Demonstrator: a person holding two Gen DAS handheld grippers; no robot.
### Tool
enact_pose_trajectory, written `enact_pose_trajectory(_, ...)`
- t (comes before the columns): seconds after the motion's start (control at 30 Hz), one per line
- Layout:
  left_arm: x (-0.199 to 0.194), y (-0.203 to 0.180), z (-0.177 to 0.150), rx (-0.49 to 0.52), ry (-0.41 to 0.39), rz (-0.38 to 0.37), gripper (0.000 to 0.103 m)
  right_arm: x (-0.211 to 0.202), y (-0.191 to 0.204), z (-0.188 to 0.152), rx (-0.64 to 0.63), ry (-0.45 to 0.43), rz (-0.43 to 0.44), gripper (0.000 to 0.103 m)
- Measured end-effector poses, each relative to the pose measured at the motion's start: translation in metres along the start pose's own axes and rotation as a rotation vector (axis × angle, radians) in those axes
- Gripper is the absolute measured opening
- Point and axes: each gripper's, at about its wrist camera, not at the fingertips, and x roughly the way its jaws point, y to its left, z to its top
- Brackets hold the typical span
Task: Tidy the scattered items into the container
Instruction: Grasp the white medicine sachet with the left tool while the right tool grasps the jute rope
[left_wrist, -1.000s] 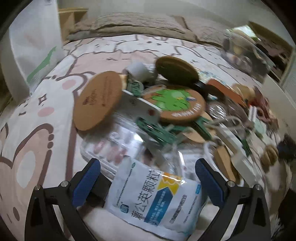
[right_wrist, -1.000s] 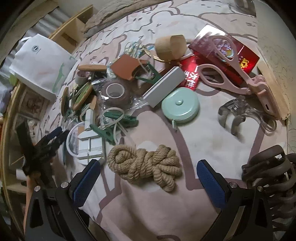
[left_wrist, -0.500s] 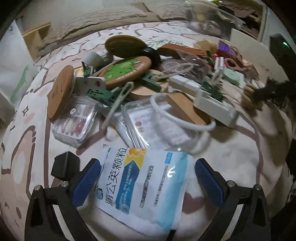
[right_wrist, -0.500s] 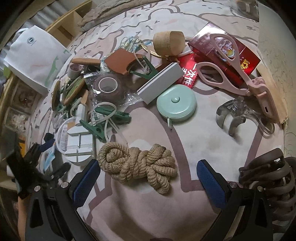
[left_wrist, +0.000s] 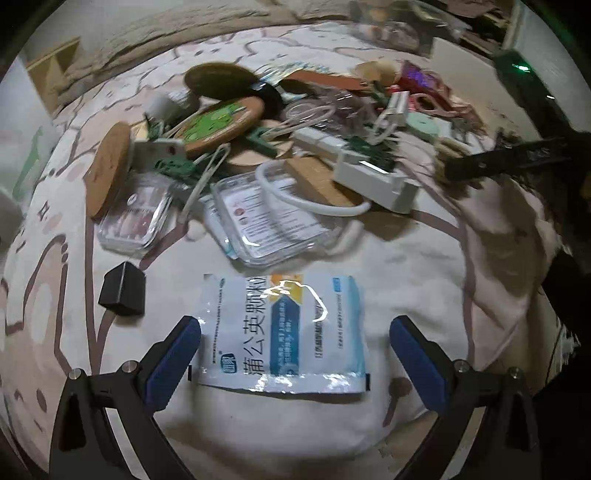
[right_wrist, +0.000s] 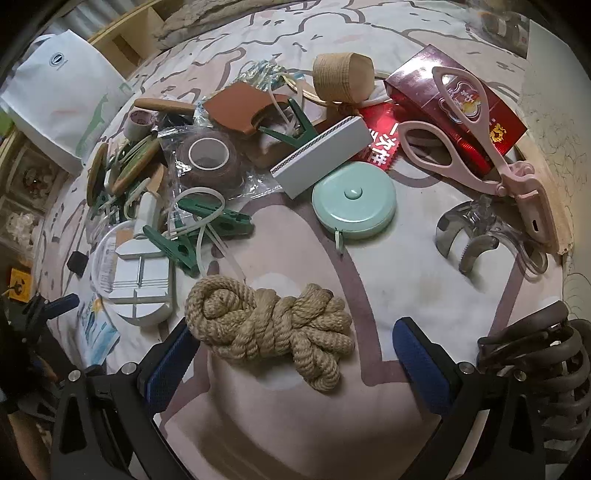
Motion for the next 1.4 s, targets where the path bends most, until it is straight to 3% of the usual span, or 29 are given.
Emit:
enact_pose_trajectory(0.13,0.011,0.003,0.000,-0.006,0.015,0.063,0.103,0.000,-0.002,0.002,0.046,0.013,-0.009,0.103)
enact_pose_trajectory(0.27,0.017,0.007,-0.001,-0.014,0.015,0.053,0.103,0.002,0.007,0.002,0.009,0.014,-0.050,0.103)
enact_pose_trajectory(0.5,0.020,0.002,0.000,-0.002,0.003,0.083,0.103,0.004,0.018,0.002,-0.068,-0.002,-0.084,0.089)
enact_pose_trajectory(0.6,0.022,0.002,0.003,-0.006,0.002,0.090,0.103,0.003,0.019,0.003,-0.101,-0.012,-0.078,0.074)
enact_pose_trajectory(0.7,0.024,0.001,0.003,-0.003,-0.004,0.098,0.103,0.000,0.017,0.003,-0.119,-0.017,-0.050,0.068)
enact_pose_trajectory(1.13,0.022,0.002,0.003,-0.004,0.014,0.066,0.102,-0.034,0.016,-0.001,-0.149,-0.112,-0.002,0.064)
enact_pose_trajectory(1.4,0.017,-0.001,0.006,-0.010,0.012,0.061,0.087,-0.046,0.013,-0.001,-0.137,-0.135,0.019,0.064)
